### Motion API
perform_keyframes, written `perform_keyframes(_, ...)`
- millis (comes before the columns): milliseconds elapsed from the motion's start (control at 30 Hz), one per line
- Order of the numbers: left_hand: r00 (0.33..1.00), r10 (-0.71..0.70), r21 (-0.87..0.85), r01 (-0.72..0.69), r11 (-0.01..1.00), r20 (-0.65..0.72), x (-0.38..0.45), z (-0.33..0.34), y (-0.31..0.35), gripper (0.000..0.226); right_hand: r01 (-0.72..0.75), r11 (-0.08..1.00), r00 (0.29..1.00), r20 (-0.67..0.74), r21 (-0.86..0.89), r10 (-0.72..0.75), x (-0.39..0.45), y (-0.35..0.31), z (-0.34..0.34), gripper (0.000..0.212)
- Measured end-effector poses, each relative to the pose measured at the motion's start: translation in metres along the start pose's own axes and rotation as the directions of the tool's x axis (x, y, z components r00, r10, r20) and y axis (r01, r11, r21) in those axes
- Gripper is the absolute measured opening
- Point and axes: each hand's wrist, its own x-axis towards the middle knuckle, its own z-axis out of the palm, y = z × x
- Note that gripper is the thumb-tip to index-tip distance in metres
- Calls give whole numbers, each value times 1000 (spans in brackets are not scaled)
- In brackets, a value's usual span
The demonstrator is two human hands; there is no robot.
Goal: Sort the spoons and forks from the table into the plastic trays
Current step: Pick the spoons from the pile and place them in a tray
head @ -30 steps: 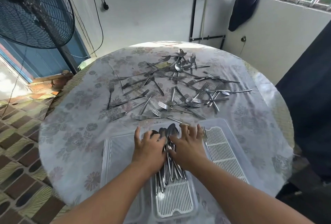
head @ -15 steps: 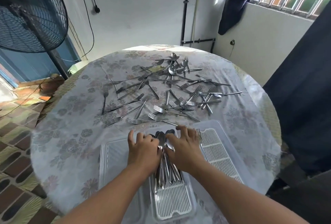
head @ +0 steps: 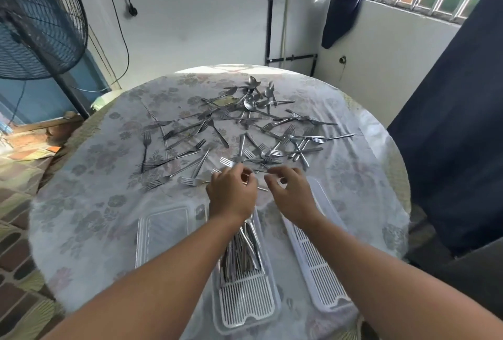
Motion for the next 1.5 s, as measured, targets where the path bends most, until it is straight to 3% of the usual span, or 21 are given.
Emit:
perform_keyframes(133, 993, -113, -161, 118, 980, 43, 14, 30, 34, 10, -10, 986, 998, 59, 167, 0, 32, 18, -28, 18)
perform_keyframes(367, 941, -320, -221, 291, 931, -110, 43, 81, 113, 13, -42, 962, 966, 257, 269, -29, 96, 58, -96, 28)
perform_keyframes(533, 932, -335, -251, 294, 922, -139, 59, 91, 142, 9, -106, 941, 954, 300, 321, 5, 129, 57, -121, 24)
perform_keyframes(667, 957, -270, -255, 237, 938, -105, 75, 97, 145, 12, -117, 932, 957, 288, 343, 14, 144, 56, -124, 40)
perform_keyframes(733, 962, -252, -274, 215, 937, -105, 88, 102, 148, 20, -115, 935, 961, 276, 336, 19, 154, 58, -129, 46)
perform_keyframes(900, 963, -259, -324, 223, 919, -73, 107, 112, 159, 38, -139, 932, 965, 257, 334, 52, 183, 68, -142, 27)
perform_keyframes(1300, 918, -364, -218, 327, 919, -158, 205, 143, 164, 26, -130, 936, 939, 343, 326, 11, 294, 78, -121, 29)
perform_keyframes(1500, 863, -462, -170, 434, 885, -202, 259, 167, 166, 11, 2, 984, 898, 432, 176, -79, 358, 83, -103, 26)
